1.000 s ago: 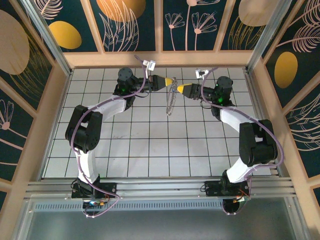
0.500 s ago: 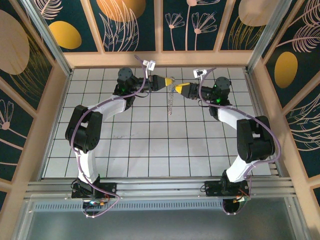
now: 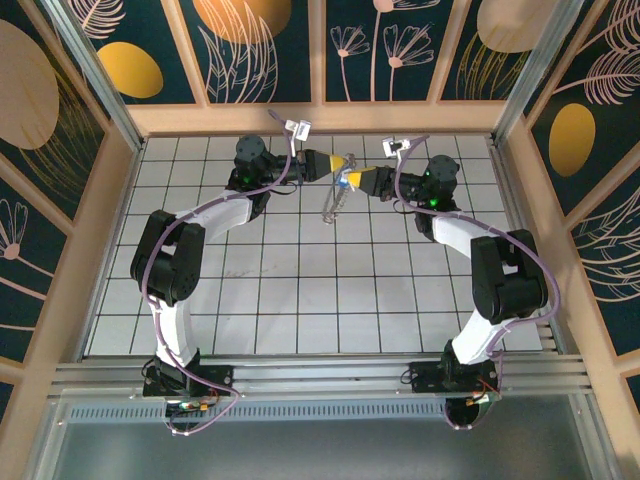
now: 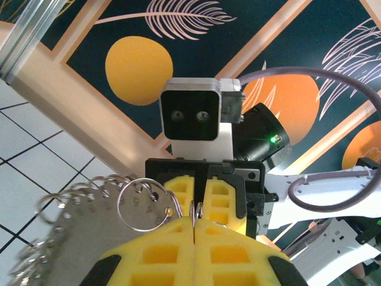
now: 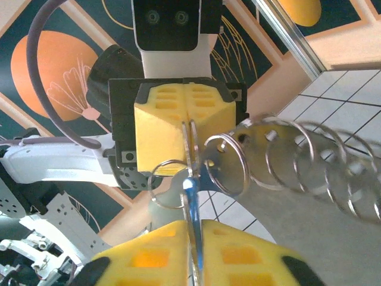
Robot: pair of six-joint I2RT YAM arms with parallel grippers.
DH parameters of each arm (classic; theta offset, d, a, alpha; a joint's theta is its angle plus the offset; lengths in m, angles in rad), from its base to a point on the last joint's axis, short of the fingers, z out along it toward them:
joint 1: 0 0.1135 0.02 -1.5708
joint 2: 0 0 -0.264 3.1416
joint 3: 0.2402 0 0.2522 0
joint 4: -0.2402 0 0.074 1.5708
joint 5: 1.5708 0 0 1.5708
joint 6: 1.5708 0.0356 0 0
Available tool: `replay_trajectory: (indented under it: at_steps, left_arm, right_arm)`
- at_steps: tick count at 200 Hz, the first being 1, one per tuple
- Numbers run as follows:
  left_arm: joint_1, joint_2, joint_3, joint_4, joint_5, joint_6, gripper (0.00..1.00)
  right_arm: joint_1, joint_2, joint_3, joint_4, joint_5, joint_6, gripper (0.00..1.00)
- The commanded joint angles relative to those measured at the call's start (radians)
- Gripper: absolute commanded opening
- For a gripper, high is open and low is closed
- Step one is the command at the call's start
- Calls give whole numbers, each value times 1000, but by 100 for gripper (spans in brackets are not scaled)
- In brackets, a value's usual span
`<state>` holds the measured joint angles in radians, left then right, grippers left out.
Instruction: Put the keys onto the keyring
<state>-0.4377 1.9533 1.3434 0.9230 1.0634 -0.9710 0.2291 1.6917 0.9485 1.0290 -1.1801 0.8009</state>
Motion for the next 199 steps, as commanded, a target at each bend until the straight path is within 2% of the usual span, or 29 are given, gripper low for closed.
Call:
replay_trajectory:
  at_steps: [1, 38, 106, 199]
  left_arm:
    - [-4, -30, 11, 52, -3, -3, 0]
    - [-4, -35, 7, 50, -20, -2, 0]
    - [-4, -40, 3, 59, -46, -6, 0]
    - [-3, -45, -1, 69, -64, -13, 0]
  right_arm:
    - [5, -20, 1, 45, -19, 0, 7]
    - [6, -27, -2, 19, -18, -10, 0]
    - [22, -12, 2, -14, -14, -27, 0]
    - [62, 9, 52, -182, -28, -134, 0]
